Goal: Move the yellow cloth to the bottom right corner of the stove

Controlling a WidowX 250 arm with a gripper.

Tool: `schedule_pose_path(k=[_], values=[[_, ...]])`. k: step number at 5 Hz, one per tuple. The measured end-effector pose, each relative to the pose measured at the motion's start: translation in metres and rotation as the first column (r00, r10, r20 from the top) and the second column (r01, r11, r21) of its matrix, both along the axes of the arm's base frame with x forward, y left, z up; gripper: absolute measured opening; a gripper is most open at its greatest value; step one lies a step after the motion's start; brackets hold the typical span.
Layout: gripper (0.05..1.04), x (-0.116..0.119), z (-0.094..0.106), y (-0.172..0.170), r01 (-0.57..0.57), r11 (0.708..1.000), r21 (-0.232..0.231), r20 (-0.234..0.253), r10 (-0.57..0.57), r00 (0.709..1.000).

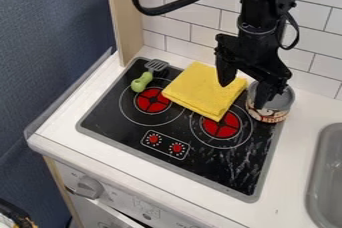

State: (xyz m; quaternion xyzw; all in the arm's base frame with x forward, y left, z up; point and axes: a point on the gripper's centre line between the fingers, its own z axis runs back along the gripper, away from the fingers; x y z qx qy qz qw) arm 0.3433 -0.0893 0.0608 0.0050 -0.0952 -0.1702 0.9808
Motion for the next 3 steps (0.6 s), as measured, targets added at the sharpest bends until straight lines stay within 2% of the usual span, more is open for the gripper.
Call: schedule_pose_path(k=[1, 2, 3], values=[[0.999, -0.002, -0.011, 0.0, -0.001, 1.0, 0.008, -0.03, 0.002, 1.0], [0.999, 0.005, -0.02, 0.014, 0.002, 0.999, 0.055, -0.046, 0.0, 0.999], [0.999, 0.019, -0.023, 0.036, -0.055, 0.998, 0.042, -0.062, 0.057, 0.996]])
